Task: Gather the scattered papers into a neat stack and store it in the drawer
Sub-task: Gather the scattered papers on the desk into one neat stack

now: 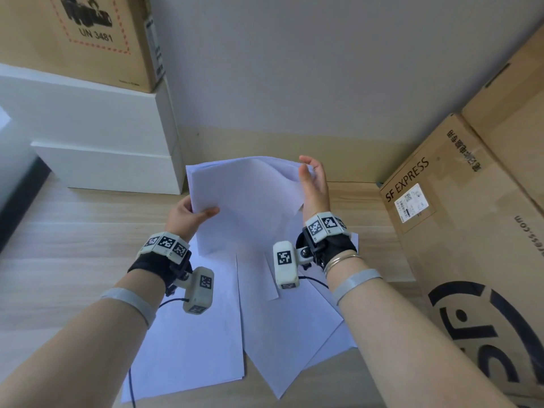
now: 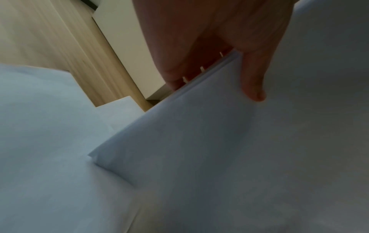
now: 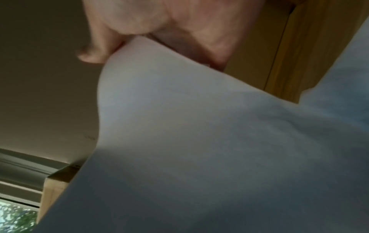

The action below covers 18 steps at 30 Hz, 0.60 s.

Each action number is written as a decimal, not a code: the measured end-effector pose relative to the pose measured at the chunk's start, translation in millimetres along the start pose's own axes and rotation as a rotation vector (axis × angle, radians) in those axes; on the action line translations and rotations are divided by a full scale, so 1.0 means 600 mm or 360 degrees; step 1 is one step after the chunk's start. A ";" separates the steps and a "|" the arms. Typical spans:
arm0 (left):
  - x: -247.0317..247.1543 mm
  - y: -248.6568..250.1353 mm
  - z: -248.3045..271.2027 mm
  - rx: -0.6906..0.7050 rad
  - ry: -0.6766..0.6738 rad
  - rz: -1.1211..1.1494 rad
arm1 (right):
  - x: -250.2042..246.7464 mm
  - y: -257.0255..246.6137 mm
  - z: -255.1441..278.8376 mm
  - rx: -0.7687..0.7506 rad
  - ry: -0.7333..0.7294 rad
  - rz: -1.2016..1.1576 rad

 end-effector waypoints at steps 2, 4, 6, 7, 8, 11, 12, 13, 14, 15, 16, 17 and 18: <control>-0.001 -0.017 0.001 -0.0109 -0.0019 -0.0003 | 0.004 0.026 0.007 0.0103 -0.0092 0.0028; -0.007 -0.038 -0.003 -0.0188 -0.0006 -0.0015 | -0.003 0.069 0.008 0.0216 -0.0119 -0.0091; -0.012 -0.056 -0.011 -0.0224 0.0007 0.0007 | -0.001 0.069 0.020 0.0285 -0.0142 -0.0199; -0.011 -0.058 -0.012 -0.0233 0.0018 0.0014 | -0.001 0.065 0.025 0.0333 -0.0114 -0.0270; -0.010 -0.057 -0.013 -0.0235 0.0044 0.0027 | -0.002 0.074 0.025 0.0395 -0.0142 -0.0364; -0.006 -0.053 -0.019 -0.0223 0.0155 0.0030 | -0.013 0.100 0.014 0.0491 -0.0121 -0.0297; -0.006 -0.053 -0.021 -0.0221 0.0194 0.0018 | -0.010 0.093 0.016 0.0440 -0.0149 -0.0250; -0.005 -0.052 -0.021 -0.0223 0.0236 0.0011 | -0.003 0.087 0.017 0.0418 -0.0185 -0.0241; -0.006 -0.053 -0.021 -0.0237 0.0277 0.0003 | -0.001 0.089 0.016 0.0423 -0.0257 -0.0210; -0.006 -0.054 -0.021 -0.0252 0.0303 -0.0007 | -0.002 0.093 0.016 0.0435 -0.0280 -0.0123; -0.006 -0.055 -0.022 -0.0269 0.0323 -0.0022 | -0.005 0.097 0.013 0.0411 -0.0279 -0.0048; -0.002 -0.053 -0.021 -0.0267 0.0329 -0.0034 | -0.006 0.098 0.011 0.0377 -0.0280 0.0018; -0.002 -0.053 -0.022 -0.0263 0.0334 -0.0058 | -0.007 0.100 0.006 0.0351 -0.0288 0.0123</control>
Point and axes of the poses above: each hand's wrist, its own z-axis away from the middle knuckle, its own x-axis out of the palm, y = z × x, the point moved 5 cm from there along -z, towards the middle knuckle, and after that the axes turned 8 degrees about -y, right-handed, at the moved point
